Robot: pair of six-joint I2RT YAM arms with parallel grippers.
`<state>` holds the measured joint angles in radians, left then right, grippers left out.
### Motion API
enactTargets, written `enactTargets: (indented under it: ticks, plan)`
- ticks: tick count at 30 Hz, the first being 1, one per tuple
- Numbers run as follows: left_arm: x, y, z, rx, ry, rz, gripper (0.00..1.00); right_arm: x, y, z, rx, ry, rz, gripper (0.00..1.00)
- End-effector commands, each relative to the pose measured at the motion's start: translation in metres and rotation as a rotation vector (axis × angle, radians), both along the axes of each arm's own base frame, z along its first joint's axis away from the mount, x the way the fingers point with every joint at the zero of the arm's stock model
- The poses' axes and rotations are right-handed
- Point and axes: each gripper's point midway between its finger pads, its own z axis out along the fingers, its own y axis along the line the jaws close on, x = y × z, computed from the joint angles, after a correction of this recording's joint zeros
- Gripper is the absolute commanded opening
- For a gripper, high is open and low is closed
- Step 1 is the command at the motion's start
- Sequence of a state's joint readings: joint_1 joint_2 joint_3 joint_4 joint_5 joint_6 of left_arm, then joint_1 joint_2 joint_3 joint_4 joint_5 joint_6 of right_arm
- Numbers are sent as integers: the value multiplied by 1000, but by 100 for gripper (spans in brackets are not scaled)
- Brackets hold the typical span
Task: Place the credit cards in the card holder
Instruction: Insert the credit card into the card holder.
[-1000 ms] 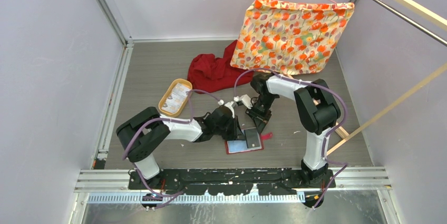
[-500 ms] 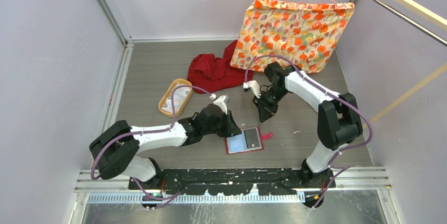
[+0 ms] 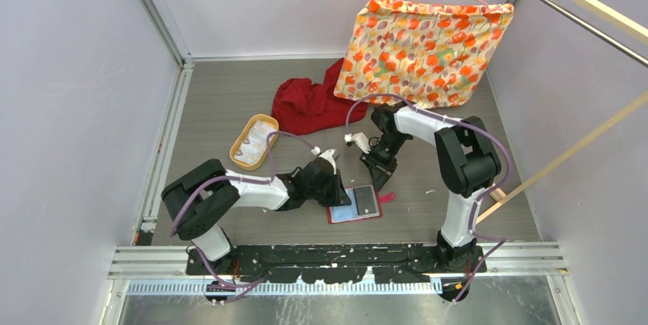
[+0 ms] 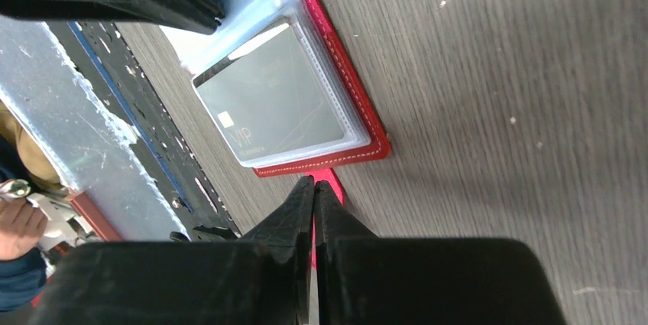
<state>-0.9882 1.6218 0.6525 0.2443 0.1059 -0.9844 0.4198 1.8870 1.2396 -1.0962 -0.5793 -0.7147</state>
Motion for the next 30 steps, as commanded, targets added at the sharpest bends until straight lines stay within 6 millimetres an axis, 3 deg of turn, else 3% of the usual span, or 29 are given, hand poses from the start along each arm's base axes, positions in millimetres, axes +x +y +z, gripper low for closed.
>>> enactTargets:
  ticks: [1, 7, 15, 18, 22, 24, 27, 30]
  plan:
    - [7, -18, 8, -56, -23, -7, 0, 1, 4, -5, -29, 18, 4, 7]
    - [10, -23, 7, -57, -21, -8, 1, -1, 10, -14, -50, 35, 11, 7]
    - [14, -40, 11, -100, -16, -27, 1, -1, 17, -9, -17, 43, -4, 7]
    - [15, -37, 12, -89, -23, -13, 2, 1, 15, -7, -29, 32, -1, 7]
    - [15, -16, 13, -23, -44, 23, 4, 9, 9, 5, -47, -42, 6, 7]
    - [16, -1, 24, 3, -84, 51, 6, 13, 7, 17, -34, -95, 6, 7]
    - [18, 27, 43, 50, -165, 87, 10, 18, 4, 40, 9, -180, 4, 8]
    - [21, 55, 76, 103, -272, 97, 16, 21, 3, 65, 62, -285, 6, 10]
